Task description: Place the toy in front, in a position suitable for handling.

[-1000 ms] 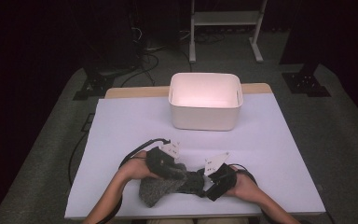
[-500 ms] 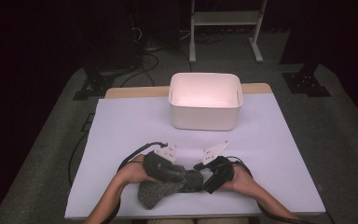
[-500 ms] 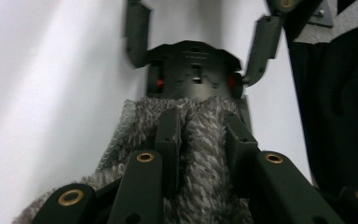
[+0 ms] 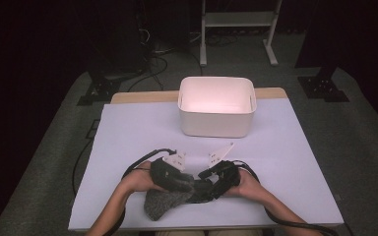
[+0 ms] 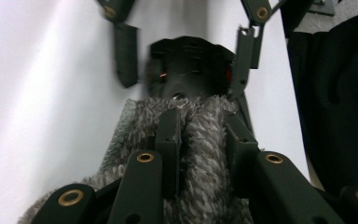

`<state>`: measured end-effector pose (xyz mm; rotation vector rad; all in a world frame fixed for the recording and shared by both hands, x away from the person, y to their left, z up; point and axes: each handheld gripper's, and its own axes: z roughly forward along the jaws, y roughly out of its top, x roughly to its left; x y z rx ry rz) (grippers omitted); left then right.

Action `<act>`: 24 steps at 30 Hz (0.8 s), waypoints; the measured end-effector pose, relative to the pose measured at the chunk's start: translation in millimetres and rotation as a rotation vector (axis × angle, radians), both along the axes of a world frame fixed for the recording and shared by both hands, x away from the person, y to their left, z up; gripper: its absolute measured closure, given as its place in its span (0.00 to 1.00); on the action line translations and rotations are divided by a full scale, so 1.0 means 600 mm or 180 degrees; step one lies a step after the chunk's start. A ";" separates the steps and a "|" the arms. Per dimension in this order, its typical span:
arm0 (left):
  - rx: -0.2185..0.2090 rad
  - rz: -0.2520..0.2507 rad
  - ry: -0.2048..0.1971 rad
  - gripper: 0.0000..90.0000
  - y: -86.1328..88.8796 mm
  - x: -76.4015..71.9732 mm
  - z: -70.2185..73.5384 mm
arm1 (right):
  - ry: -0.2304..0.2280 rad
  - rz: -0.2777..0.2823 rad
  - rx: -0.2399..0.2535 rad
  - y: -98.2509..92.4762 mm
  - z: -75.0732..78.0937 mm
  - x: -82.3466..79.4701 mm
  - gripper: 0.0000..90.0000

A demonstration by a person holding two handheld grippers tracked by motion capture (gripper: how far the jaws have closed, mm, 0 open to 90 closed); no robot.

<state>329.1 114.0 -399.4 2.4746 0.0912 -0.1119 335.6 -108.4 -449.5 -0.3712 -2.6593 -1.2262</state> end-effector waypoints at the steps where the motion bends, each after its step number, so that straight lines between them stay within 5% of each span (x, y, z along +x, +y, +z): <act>1: 0.0014 0.0027 -0.0021 0.80 0.005 0.003 0.004 | 0.0067 0.0025 -0.0020 0.001 -0.002 0.001 0.26; 4: 0.0026 0.0139 -0.0037 0.79 0.022 0.008 0.014 | 0.0167 0.0081 -0.0015 0.001 -0.005 0.000 0.30; 11: 0.0067 0.0310 0.0054 0.76 0.042 0.015 0.016 | -0.0153 0.0053 -0.0052 0.001 0.004 -0.023 0.31; 18: 0.0084 0.0145 0.0189 0.73 0.027 0.010 0.022 | -0.0700 0.0012 0.0040 -0.010 0.013 -0.065 0.40; 24: 0.0186 0.0002 0.0061 0.77 0.008 -0.016 0.024 | -0.0819 0.0031 0.0043 -0.018 0.017 -0.082 0.43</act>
